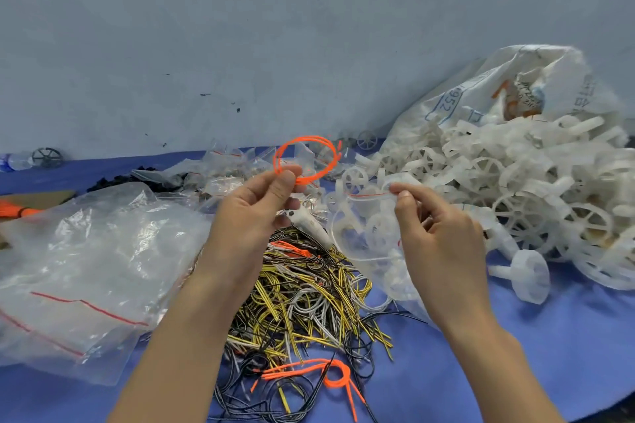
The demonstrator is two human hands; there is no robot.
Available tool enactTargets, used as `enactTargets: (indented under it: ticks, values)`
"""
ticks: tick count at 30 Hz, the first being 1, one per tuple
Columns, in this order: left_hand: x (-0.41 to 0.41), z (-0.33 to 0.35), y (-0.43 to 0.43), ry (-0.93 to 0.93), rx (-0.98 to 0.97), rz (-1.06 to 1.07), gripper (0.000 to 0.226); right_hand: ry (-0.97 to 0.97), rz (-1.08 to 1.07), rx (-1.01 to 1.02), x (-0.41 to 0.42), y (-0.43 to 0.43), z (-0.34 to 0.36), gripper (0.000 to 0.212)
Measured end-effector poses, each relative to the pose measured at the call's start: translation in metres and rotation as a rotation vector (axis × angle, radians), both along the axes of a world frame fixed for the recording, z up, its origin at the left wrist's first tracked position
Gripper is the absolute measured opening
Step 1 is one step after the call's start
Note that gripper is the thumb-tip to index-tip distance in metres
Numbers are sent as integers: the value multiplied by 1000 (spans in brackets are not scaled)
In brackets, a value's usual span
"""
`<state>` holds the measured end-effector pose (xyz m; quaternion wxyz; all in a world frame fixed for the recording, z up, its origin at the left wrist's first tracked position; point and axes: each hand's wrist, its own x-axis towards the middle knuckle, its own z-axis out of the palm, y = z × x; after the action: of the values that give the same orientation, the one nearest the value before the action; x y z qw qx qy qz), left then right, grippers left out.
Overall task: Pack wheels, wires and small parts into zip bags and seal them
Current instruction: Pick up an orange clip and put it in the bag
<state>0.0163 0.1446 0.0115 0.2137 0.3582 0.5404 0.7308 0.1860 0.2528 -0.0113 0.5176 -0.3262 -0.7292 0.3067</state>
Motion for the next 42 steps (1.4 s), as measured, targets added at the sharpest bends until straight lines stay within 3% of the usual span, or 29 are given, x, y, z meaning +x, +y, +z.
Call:
enactTargets:
  ticks: [7, 18, 22, 27, 31, 37, 42]
  values:
    - [15, -12, 17, 479, -181, 44, 11, 11, -3, -9, 3, 3, 0, 22]
    - [32, -13, 32, 842, -288, 112, 17, 8, -12, -11, 2, 3, -1, 22]
    - [32, -10, 30, 810, -312, -11, 35, 2, 2, -15, 2, 2, -1, 23]
    - [-1, 1, 7, 711, -303, 157, 18, 2, 9, -10, 1, 0, -1, 22]
    - [-18, -10, -4, 833, -553, 237, 18, -3, -6, -12, -1, 0, -1, 23]
    - [-13, -34, 0, 1234, -920, 246, 25, 5, -4, -13, -2, 0, -1, 23]
    - [-9, -57, 9, 1440, -1006, 382, 26, -4, -10, -10, -2, 0, -1, 23]
